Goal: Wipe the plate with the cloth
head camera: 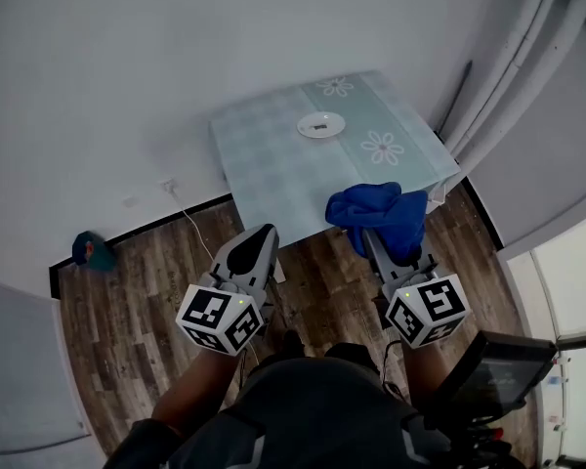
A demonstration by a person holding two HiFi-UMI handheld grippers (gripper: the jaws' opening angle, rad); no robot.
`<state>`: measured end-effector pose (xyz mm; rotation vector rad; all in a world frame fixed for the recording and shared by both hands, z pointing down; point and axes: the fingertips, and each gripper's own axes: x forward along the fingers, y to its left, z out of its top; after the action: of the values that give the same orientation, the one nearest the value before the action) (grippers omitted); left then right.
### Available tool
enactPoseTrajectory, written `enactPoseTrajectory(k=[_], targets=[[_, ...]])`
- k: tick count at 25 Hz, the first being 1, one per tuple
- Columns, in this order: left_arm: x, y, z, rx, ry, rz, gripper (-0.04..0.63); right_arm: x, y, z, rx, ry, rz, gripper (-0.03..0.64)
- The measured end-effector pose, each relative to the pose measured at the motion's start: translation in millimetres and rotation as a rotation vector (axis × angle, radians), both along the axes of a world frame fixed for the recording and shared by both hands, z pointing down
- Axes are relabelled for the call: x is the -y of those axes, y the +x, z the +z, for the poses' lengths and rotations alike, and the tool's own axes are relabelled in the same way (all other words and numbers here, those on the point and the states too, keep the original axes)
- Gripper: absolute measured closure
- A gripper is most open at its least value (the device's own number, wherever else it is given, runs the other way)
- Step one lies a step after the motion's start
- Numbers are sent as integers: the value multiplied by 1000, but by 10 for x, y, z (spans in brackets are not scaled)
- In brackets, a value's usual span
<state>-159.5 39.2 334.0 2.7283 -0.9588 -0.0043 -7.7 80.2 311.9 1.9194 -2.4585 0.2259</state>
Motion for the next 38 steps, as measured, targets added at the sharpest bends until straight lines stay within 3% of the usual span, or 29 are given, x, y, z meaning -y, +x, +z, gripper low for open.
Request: enactPoseTrajectory(k=[9, 15, 27, 38], targets=[[548, 206, 49, -1, -18, -8, 586, 521, 218, 32, 8, -12, -5, 515], [956, 569, 109, -4, -54, -44, 586, 944, 580, 30, 33, 2, -38, 515], [1781, 1395, 112, 29, -46, -116, 586, 1732, 1375, 29, 42, 7, -132, 515], [2432, 1538, 177, 73, -69, -149, 586, 2501, 1507, 143, 52, -28, -166, 515]])
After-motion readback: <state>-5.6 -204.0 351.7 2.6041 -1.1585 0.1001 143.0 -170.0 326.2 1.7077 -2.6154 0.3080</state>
